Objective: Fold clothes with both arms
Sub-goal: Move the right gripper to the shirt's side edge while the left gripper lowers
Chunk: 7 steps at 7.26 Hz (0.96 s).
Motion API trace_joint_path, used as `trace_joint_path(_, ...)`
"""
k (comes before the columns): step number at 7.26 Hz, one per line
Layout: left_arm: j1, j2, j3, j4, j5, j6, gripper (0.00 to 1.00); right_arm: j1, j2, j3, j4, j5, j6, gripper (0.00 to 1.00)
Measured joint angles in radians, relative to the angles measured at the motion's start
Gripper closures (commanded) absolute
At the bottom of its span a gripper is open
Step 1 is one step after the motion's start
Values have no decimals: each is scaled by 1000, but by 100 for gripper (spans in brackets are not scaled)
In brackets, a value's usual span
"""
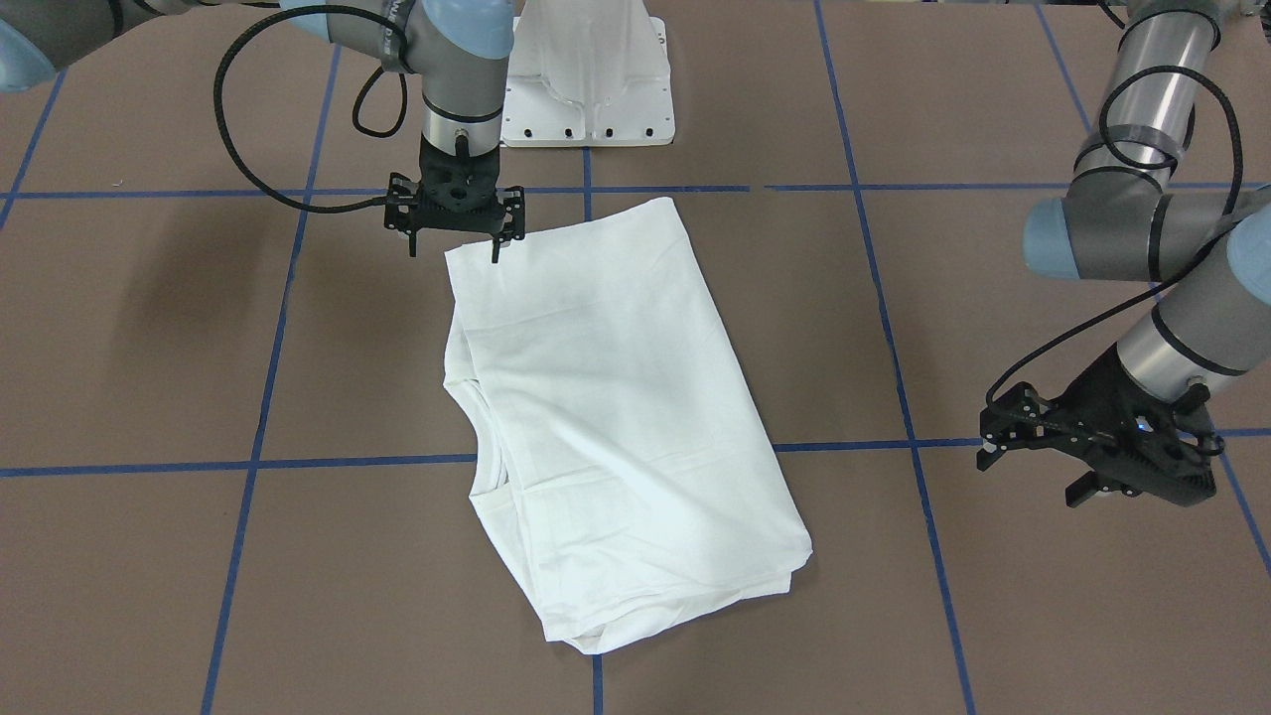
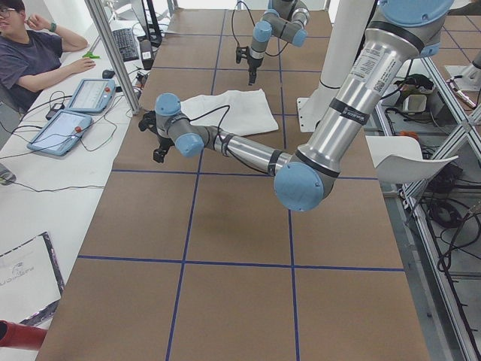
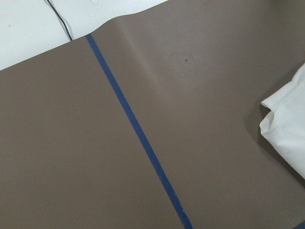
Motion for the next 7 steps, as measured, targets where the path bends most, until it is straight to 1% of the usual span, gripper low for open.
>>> trace_joint_path(3,61,74,-130,1,3,-120,0,68,-78,23,149,76,-39,0)
trace_joint_path(5,124,113,-223,2,8,-251,0,117,-144,49,228,130,-92,0)
trace_joint_path(7,218,147,-305,3,41,-415,0,136,-197,64,305,143,-115,0)
